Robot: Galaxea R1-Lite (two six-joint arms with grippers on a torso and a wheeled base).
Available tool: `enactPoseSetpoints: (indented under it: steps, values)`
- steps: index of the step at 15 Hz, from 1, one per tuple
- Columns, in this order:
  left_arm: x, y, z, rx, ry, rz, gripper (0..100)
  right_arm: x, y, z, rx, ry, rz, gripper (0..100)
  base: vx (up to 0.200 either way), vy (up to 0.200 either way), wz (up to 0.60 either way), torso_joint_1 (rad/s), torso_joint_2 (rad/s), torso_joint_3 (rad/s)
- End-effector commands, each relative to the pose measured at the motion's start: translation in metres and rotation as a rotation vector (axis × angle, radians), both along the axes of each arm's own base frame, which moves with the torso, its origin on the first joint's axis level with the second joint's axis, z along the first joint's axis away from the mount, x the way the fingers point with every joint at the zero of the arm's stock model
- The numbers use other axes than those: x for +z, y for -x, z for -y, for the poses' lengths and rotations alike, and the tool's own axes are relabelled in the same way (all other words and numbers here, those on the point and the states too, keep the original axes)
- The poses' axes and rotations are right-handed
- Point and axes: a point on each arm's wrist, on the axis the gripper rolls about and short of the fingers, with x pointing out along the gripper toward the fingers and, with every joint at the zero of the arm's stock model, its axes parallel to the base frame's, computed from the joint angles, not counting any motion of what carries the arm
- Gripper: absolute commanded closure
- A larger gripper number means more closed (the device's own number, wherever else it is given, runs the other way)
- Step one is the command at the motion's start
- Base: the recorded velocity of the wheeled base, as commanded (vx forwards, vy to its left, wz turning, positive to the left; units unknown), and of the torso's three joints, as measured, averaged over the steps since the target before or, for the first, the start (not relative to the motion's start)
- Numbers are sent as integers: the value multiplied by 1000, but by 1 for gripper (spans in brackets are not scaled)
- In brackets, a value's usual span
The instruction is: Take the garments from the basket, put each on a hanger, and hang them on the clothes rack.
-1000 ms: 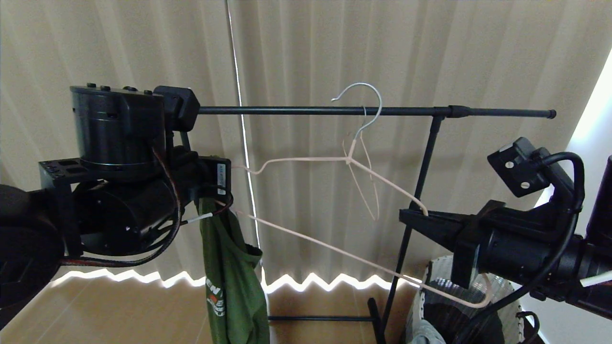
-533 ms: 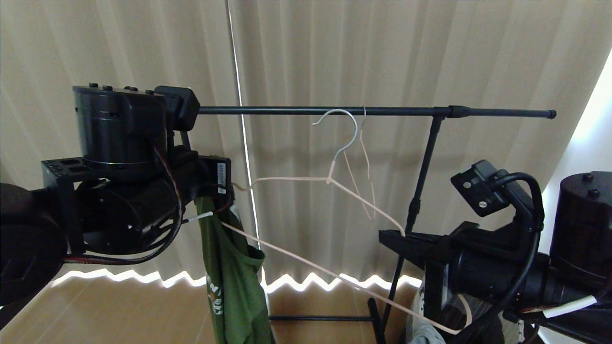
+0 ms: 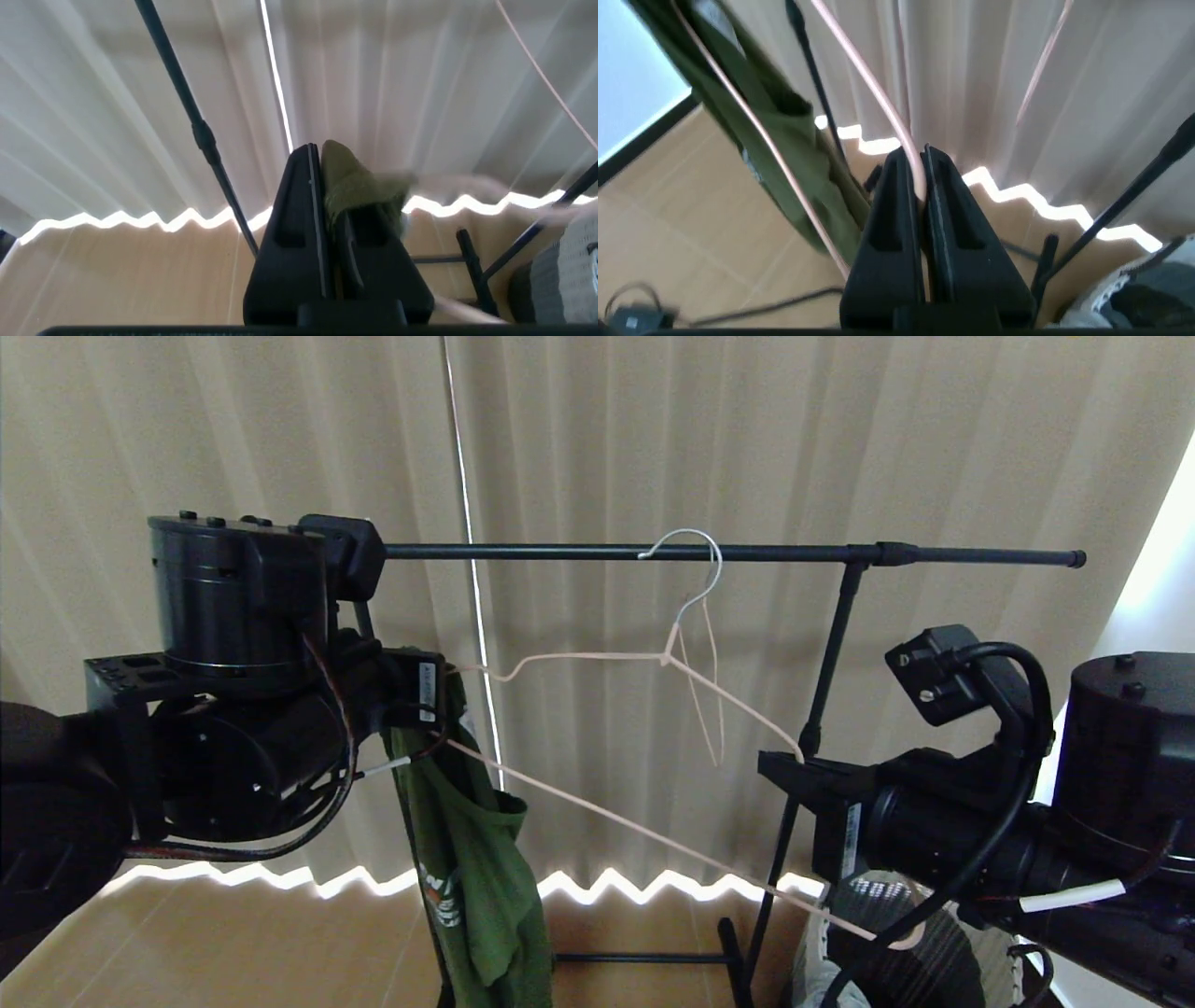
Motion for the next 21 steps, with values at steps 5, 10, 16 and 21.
enactPoseSetpoints:
  steps: [5,10,16,21]
  values:
    - [1,6,7,-31,4,4,100,-2,-12,-13,-3,5,-4,100,0,0,0,0,0,0]
    - [6,16,14,-75,13,18,100,-3,-12,-29,37,7,-4,100,0,0,0,0,0,0]
    - [18,38,31,-182,43,53,100,-11,-23,-44,47,0,12,100,0,0,0,0,0,0]
    - [23,50,40,-307,73,56,100,-9,-24,-50,59,-7,18,100,0,0,0,0,0,0]
